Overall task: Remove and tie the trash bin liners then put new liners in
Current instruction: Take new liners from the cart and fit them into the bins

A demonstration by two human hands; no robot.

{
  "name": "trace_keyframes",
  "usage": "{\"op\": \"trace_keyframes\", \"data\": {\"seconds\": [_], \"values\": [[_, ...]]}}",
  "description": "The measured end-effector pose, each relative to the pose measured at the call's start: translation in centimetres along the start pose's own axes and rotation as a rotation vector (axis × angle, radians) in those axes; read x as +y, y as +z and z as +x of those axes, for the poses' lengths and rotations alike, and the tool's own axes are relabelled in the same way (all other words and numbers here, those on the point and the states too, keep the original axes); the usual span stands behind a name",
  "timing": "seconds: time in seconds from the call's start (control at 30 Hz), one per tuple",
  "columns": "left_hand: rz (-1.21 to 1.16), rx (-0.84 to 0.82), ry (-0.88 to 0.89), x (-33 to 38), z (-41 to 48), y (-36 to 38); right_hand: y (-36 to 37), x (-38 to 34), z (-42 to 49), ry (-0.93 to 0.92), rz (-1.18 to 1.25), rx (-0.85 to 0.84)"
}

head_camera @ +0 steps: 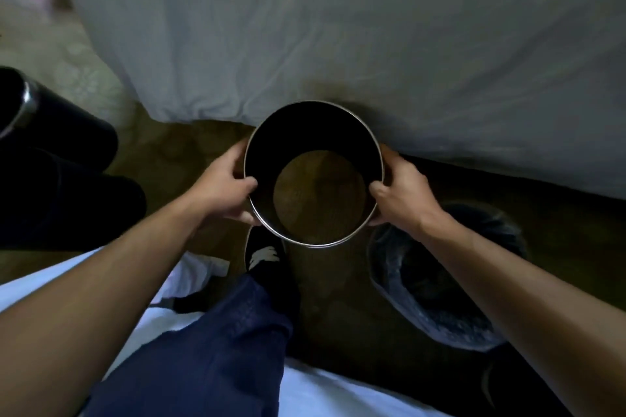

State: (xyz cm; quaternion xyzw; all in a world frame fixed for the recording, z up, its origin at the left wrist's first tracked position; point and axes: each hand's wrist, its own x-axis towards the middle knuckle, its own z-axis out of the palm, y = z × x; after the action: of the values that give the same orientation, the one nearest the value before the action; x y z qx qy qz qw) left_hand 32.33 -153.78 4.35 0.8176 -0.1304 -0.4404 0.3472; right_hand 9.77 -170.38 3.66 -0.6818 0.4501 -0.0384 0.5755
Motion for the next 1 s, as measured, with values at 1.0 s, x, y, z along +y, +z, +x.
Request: {"op": "trace_keyframes", "data": {"seconds": [1.0], "values": [[0.03, -0.368, 0.235, 14.8, -21.6, 16.0, -23.2, 0.5, -22.1, 0.046, 0.061, 0.236]]}}
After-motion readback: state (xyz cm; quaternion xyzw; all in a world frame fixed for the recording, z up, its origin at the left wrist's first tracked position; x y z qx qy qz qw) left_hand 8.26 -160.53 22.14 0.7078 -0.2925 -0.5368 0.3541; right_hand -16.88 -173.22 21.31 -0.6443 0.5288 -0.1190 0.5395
